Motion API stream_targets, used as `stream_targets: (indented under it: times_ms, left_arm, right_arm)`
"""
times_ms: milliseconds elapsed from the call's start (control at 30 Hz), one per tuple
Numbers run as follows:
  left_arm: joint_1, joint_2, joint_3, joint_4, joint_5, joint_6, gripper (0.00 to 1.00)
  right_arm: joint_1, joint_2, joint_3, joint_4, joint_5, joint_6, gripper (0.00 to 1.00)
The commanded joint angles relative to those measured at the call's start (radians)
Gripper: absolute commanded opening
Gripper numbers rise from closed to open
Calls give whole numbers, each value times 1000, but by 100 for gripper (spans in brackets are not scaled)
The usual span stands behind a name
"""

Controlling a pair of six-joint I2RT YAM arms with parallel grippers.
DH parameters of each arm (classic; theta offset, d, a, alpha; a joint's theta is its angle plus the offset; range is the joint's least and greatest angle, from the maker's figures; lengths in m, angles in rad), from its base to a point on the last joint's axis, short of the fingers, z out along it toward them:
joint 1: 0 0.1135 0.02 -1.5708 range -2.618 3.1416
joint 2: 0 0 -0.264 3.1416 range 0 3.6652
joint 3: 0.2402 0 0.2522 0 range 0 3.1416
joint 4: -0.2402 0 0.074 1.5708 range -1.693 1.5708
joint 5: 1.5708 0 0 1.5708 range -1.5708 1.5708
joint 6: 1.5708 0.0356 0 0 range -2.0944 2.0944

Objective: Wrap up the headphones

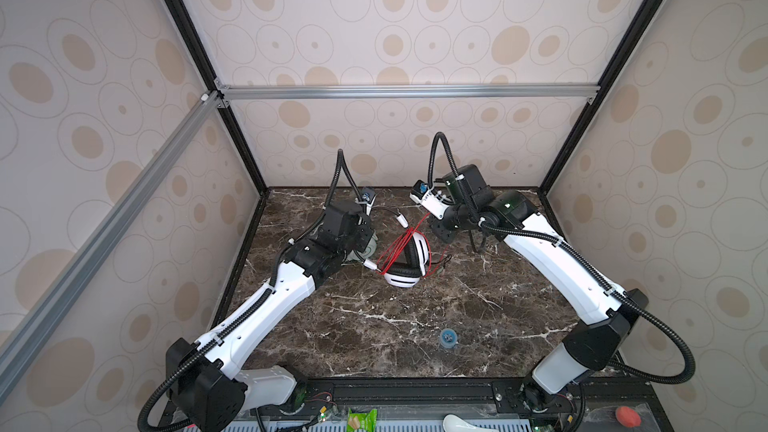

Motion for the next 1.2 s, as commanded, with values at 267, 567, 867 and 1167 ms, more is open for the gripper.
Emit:
stream_targets:
  times_ms: [267, 567, 867, 1167]
  left_arm:
    - [-2, -76, 17, -7, 204, -59, 0]
    - [-2, -85, 79, -27, 303, -104, 0]
    - [-3, -74, 184, -45, 393, -147, 0]
    - [-1, -55, 308, -9, 456, -221, 0]
  right_arm:
    - [-91, 4, -41, 64, -140, 62, 7]
    - [-153, -49, -193, 206, -269, 134, 11]
    - [-219, -156, -405, 449, -457, 246, 18]
    - [-258, -182, -523, 615, -559, 342, 18]
